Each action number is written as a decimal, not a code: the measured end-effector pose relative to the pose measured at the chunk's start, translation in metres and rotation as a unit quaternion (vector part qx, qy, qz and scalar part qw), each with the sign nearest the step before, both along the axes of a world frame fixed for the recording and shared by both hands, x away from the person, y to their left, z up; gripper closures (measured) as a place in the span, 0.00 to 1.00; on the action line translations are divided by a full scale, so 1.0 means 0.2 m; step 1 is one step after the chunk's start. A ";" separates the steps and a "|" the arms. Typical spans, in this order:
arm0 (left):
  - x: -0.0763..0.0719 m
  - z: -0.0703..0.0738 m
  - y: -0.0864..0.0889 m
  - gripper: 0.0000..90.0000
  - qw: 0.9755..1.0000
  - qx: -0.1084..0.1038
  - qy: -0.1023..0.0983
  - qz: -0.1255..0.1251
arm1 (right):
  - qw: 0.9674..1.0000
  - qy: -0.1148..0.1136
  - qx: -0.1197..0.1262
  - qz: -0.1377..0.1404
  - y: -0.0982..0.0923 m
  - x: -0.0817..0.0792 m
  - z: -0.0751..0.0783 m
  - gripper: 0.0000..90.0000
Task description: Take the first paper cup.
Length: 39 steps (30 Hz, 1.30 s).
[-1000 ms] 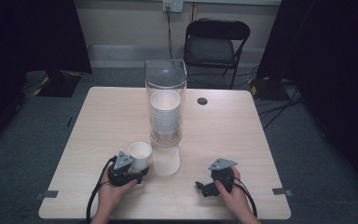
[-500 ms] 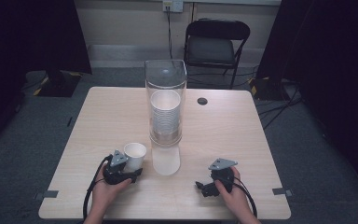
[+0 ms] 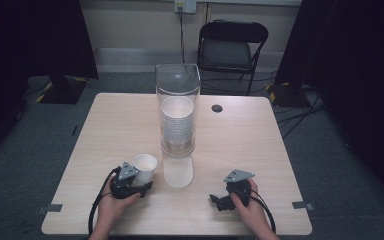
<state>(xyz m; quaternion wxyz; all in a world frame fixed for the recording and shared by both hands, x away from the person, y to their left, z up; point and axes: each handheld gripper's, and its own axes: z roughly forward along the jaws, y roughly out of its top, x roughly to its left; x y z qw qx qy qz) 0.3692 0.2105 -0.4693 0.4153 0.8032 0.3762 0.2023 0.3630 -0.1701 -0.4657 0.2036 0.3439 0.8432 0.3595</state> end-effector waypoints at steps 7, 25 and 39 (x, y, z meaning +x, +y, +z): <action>-0.06 0.01 -0.05 0.38 0.998 -0.029 -0.010 -0.047 | 1.000 -0.010 0.018 -0.014 0.03 -0.01 0.03 0.16; -0.16 -0.01 -0.21 0.38 0.988 -0.010 -0.008 -0.153 | 0.995 -0.025 0.072 0.068 0.35 -0.03 0.17 0.22; -0.17 0.00 -0.23 0.28 0.987 0.009 -0.018 -0.157 | 0.992 -0.035 0.071 0.094 0.49 -0.06 0.18 0.22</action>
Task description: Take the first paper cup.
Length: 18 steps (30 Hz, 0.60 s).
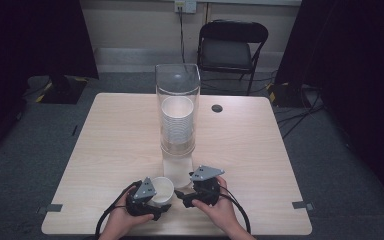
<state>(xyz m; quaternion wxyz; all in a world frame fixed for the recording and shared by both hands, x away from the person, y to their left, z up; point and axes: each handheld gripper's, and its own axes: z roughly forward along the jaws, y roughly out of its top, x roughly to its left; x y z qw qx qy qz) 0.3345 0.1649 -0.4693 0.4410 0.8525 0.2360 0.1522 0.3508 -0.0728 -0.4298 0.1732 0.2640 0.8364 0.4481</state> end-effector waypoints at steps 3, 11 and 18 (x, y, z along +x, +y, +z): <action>0.00 0.02 0.02 0.32 1.000 -0.010 -0.013 0.003 | 1.000 -0.002 0.000 -0.001 0.00 0.00 0.00 0.22; 0.08 0.02 0.16 0.32 0.997 -0.011 -0.015 0.073 | 1.000 0.003 -0.012 -0.019 -0.11 0.02 -0.02 0.22; 0.15 0.01 0.25 0.32 0.994 -0.026 -0.009 0.109 | 0.999 0.011 -0.024 -0.045 -0.22 0.04 -0.06 0.22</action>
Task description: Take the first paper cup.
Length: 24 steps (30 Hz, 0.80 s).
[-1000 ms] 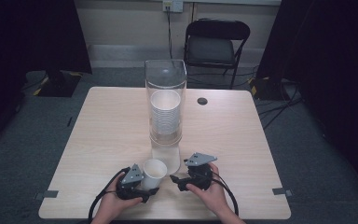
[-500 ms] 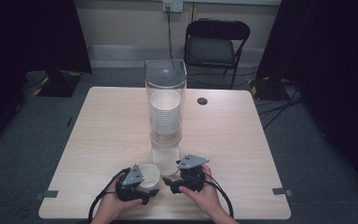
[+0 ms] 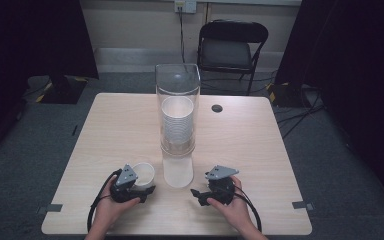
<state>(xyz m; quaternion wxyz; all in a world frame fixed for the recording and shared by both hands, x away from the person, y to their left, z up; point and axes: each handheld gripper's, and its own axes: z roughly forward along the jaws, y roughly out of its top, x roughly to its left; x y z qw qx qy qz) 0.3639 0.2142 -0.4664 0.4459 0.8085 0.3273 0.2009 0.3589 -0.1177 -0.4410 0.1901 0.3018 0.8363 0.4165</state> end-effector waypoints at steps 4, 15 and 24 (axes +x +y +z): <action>-0.01 -0.01 0.05 0.22 0.999 0.022 0.031 0.018 | 1.000 0.002 -0.007 -0.007 -0.03 0.01 -0.01 0.21; -0.08 -0.03 0.22 0.17 0.998 0.042 0.036 0.040 | 1.000 0.008 0.007 0.000 0.01 0.03 0.03 0.16; -0.10 -0.04 0.26 0.17 0.998 0.042 0.033 0.032 | 0.999 0.013 0.017 0.030 0.07 0.03 0.07 0.16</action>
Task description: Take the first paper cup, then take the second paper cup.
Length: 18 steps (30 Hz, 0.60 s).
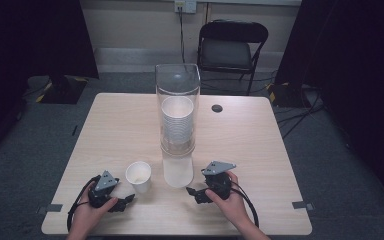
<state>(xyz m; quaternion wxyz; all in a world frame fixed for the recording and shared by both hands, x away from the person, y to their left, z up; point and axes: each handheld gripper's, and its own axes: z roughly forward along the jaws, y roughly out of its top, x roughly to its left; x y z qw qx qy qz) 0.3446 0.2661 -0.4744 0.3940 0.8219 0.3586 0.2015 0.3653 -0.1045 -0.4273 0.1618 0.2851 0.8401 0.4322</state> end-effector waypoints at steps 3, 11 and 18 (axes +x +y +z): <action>0.00 0.00 0.00 0.16 1.000 -0.001 0.001 -0.003 | 1.000 -0.002 0.000 0.004 0.02 0.00 0.02 0.16; 0.00 0.00 0.00 0.16 1.000 -0.001 0.001 -0.003 | 1.000 0.000 0.017 0.012 0.07 0.02 0.05 0.16; 0.00 0.00 0.00 0.16 1.000 0.002 0.000 -0.004 | 0.999 -0.018 0.035 0.019 0.12 0.02 0.09 0.17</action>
